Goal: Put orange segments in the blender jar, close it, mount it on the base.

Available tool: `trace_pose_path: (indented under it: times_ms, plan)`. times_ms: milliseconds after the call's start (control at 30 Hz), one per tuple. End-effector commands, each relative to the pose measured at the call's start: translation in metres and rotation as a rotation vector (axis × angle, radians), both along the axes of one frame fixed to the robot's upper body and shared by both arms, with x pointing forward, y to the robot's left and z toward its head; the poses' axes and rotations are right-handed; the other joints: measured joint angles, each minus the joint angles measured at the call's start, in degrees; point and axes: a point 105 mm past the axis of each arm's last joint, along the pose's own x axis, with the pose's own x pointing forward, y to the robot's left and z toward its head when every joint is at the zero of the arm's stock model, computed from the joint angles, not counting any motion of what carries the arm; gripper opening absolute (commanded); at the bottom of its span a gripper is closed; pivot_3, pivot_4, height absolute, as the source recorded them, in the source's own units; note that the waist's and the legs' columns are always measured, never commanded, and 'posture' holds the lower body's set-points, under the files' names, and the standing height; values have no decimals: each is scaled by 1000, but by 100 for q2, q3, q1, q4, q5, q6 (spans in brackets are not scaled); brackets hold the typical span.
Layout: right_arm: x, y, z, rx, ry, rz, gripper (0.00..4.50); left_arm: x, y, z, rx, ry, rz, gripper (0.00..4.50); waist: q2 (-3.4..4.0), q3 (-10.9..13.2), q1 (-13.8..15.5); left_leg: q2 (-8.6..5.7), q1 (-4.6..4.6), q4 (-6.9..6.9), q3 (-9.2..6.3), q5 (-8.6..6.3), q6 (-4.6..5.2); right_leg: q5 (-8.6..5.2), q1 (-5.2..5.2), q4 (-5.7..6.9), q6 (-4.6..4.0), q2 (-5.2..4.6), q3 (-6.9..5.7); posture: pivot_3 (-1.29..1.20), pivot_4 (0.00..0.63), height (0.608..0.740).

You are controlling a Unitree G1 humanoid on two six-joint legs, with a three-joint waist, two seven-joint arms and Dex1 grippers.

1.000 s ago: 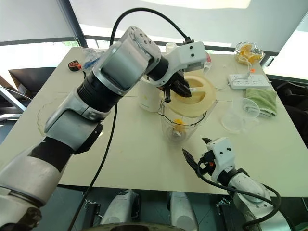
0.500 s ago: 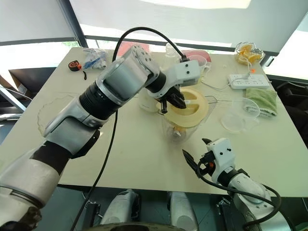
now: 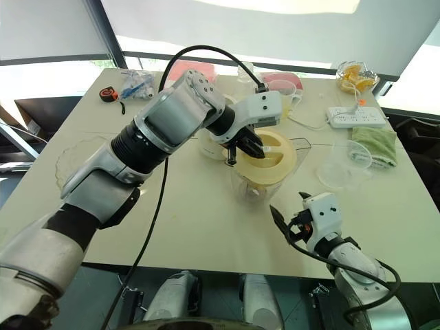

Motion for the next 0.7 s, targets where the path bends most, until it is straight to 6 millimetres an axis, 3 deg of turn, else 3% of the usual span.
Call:
trace_pose_path:
  times_ms: [33, 333, 700]
  plan:
    - [13, -6, 3, -18, -91, -58, 4500, -1, 4, -21, 61, 47, -26, 255, 3, -2, -4, 0, 0, 0, 1, 0, 0, 0, 0, 0, 0, 1, 0, 0, 150, 740]
    - [49, -14, 6, -42, -218, -121, 4500, 1, 2, -21, 55, 89, -60, 255, 16, -11, -32, -1, 11, 0, 5, 0, 0, 1, 8, 1, -1, 3, 2, 0, 150, 740]
    - [70, -29, 12, -107, -296, -156, 4500, 1, -5, -17, 37, 85, -119, 255, 18, -13, -21, -3, 10, -2, 5, 0, 0, 1, 11, 1, 0, 6, 3, 0, 150, 740]
